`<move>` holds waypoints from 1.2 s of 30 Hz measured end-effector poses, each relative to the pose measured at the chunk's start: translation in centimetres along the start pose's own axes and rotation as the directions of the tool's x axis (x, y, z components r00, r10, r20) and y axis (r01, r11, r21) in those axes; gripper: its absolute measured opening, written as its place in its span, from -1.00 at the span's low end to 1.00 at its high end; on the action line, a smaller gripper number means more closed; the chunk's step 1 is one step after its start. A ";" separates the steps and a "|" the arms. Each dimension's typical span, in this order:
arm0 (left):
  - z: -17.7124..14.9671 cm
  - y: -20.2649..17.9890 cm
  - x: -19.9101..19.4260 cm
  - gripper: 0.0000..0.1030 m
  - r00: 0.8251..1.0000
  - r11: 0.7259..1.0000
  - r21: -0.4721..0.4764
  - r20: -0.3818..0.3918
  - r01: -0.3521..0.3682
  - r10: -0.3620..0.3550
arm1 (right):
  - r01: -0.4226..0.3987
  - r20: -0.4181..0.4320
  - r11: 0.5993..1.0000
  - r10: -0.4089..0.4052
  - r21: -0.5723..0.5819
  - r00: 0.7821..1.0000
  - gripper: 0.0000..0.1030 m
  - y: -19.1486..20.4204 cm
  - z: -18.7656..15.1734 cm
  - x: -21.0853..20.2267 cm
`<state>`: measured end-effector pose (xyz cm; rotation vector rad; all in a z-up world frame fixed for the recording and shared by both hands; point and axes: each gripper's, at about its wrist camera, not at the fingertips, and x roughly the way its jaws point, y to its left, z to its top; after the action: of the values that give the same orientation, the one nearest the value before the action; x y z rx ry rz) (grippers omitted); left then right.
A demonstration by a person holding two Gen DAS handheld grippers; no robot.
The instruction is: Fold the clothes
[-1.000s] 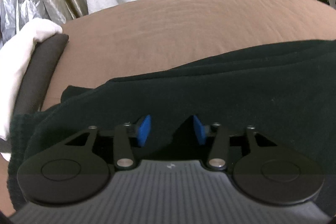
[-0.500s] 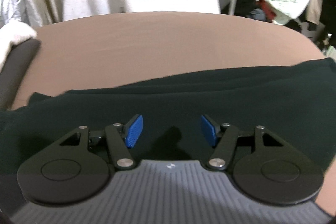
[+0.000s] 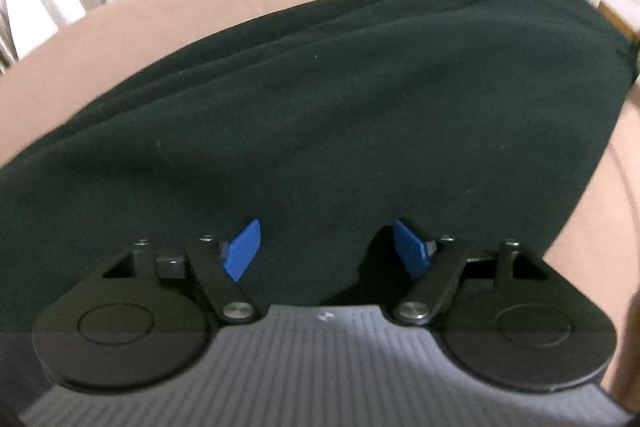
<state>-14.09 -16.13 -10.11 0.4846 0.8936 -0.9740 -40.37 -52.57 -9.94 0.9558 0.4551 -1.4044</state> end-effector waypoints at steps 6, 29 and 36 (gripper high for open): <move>3.4 -0.3 0.3 0.53 0.974 0.952 -0.208 0.045 0.225 -0.221 | -0.309 -0.063 0.803 0.393 0.509 0.918 0.62 -6.9 -1.2 -1.0; 6.6 -10.3 6.1 0.52 0.986 0.969 -0.182 0.031 0.167 -0.164 | -0.315 0.074 0.907 0.347 -0.279 0.935 -0.79 3.6 -0.2 2.8; 6.7 -7.0 3.5 0.53 0.981 0.953 -0.239 -0.016 0.184 -0.194 | -0.359 0.082 0.853 0.417 -0.380 0.905 -0.75 6.3 -1.1 -1.0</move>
<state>-16.38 -26.15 -9.00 0.2183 1.0914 -1.0180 -34.27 -51.79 -7.98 0.5874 0.3530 -0.9737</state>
